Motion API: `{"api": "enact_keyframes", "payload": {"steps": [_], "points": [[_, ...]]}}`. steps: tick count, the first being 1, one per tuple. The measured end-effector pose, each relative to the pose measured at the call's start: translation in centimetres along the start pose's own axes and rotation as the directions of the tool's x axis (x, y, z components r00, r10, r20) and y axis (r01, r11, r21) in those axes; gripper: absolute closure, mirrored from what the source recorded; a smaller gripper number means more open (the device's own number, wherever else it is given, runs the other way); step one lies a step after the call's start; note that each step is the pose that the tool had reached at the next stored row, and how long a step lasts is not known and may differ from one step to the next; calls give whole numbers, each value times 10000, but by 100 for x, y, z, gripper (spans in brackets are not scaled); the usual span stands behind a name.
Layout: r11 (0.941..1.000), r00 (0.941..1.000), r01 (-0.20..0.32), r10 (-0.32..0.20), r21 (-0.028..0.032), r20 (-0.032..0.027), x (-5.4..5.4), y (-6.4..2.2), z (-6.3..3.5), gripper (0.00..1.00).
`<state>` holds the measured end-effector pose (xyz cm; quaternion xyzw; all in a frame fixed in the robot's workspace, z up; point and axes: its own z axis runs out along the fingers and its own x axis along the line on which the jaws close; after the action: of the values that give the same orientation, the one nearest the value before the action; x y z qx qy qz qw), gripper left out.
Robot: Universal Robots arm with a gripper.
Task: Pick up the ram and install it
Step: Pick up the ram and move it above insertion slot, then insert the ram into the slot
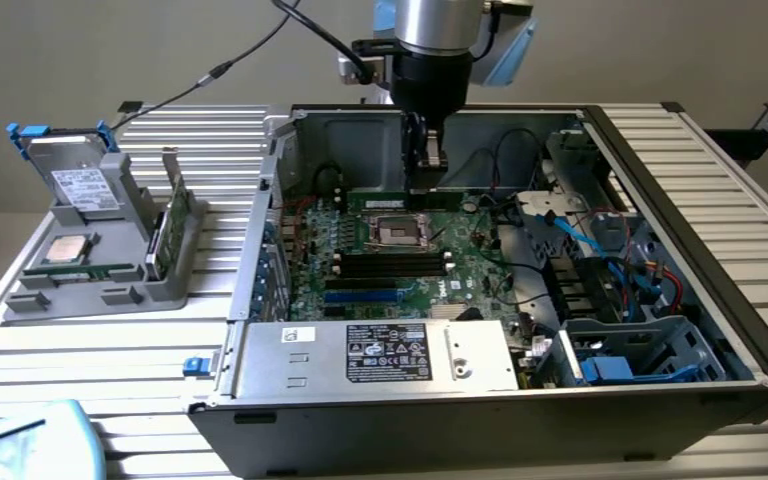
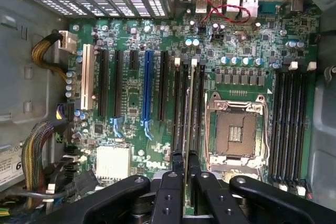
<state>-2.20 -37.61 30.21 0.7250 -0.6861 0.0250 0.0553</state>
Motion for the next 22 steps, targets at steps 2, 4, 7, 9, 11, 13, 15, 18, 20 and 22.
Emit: {"api": "enact_keyframes", "payload": {"steps": [2, 4, 7, 9, 11, 13, 15, 18, 20, 22], "points": [[10000, 10000, 9, -9, 3, 0, 0, 0, 1, 86], [10000, 10000, 9, -9, 3, 1, -1, 0, 1, 86], [10000, 10000, 9, -9, 2, 1, -1, 0, 1, 86], [10000, 10000, 9, -9, 2, 1, -1, 0, 1, 86], [10000, 10000, 9, -9, 2, 1, -1, 0, 1, 86], [10000, 10000, 9, -9, 2, 1, -1, 0, 1, 86], [10000, 10000, 9, -9, 3, 1, -1, 0, 3, 86], [10000, 10000, 9, -9, 3, 6, -6, -2, 50, 86], [10000, 10000, 9, -9, 3, 9, -10, -1, 87, 86], [10000, 10000, 9, -9, 4, 11, -15, 6, 124, 86]]}}
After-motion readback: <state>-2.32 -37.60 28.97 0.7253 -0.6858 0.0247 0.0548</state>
